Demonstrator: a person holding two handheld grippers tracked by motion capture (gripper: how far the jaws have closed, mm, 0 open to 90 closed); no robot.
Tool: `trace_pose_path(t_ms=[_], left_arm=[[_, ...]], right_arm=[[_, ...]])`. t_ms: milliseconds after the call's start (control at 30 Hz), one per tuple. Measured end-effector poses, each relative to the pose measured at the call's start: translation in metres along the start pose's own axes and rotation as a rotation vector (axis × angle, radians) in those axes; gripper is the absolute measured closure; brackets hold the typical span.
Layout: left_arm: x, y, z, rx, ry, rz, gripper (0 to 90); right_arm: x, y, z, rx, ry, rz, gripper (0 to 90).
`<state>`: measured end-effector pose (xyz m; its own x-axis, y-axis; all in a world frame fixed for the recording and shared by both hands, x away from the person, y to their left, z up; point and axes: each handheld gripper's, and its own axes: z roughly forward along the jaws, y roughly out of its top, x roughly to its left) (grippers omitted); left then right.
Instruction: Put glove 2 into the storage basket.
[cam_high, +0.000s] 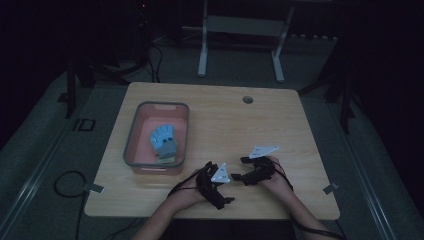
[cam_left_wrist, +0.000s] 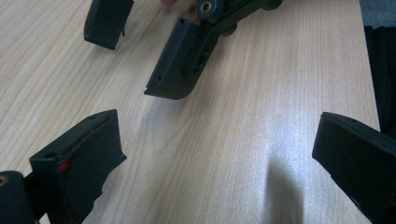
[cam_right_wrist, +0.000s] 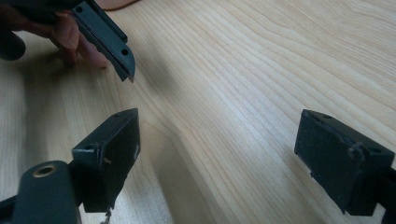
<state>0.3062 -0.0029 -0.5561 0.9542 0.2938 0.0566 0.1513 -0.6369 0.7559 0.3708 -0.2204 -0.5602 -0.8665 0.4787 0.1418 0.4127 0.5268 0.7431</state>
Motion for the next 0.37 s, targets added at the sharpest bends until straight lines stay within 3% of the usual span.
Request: trace_pose_path(t_ms=[167,367], left_arm=[[0.0005,-0.0009,-0.0022,-0.011,0.003,-0.008,1.8],[-0.0005,-0.0013,-0.002,-0.013,0.0,-0.008,1.8]], right_arm=[[0.001,-0.0015,-0.0013,-0.026,-0.01,0.0,14.4],[0.0007,-0.0017,-0.0003,-0.019,-0.023,-0.001,14.5]])
